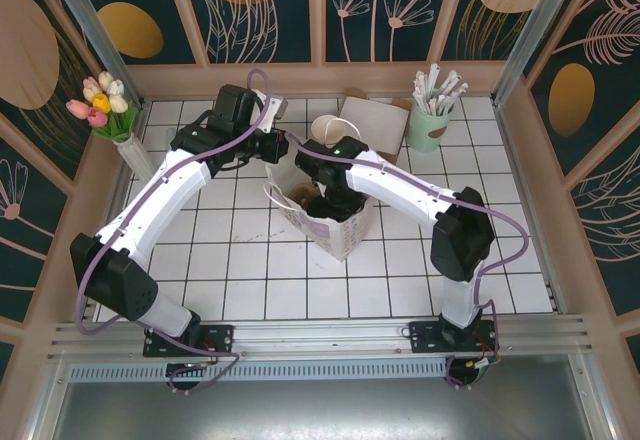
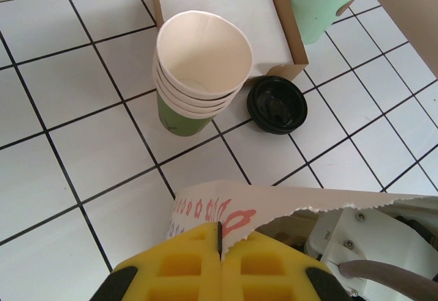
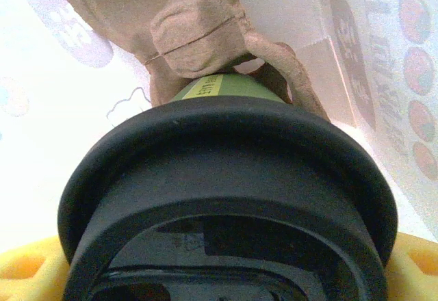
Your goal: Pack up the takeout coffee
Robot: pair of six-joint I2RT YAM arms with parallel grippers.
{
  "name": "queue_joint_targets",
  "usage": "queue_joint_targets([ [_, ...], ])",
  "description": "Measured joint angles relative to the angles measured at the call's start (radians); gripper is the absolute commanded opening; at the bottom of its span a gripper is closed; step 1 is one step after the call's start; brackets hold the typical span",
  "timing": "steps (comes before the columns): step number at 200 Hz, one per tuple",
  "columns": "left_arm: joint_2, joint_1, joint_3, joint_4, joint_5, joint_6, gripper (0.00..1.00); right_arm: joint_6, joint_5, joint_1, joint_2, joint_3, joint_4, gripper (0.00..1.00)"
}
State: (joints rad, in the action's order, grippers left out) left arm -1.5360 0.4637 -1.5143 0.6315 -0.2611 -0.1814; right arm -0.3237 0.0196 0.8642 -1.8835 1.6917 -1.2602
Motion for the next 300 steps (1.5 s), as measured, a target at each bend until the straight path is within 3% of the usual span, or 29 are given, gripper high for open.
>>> queue_joint_targets([
  [300,0.0,0.0,0.0,0.0,0.003,-0.001,0.0,0.004,0.001,-0.001,0.0,-0.023,0.005,0.58],
])
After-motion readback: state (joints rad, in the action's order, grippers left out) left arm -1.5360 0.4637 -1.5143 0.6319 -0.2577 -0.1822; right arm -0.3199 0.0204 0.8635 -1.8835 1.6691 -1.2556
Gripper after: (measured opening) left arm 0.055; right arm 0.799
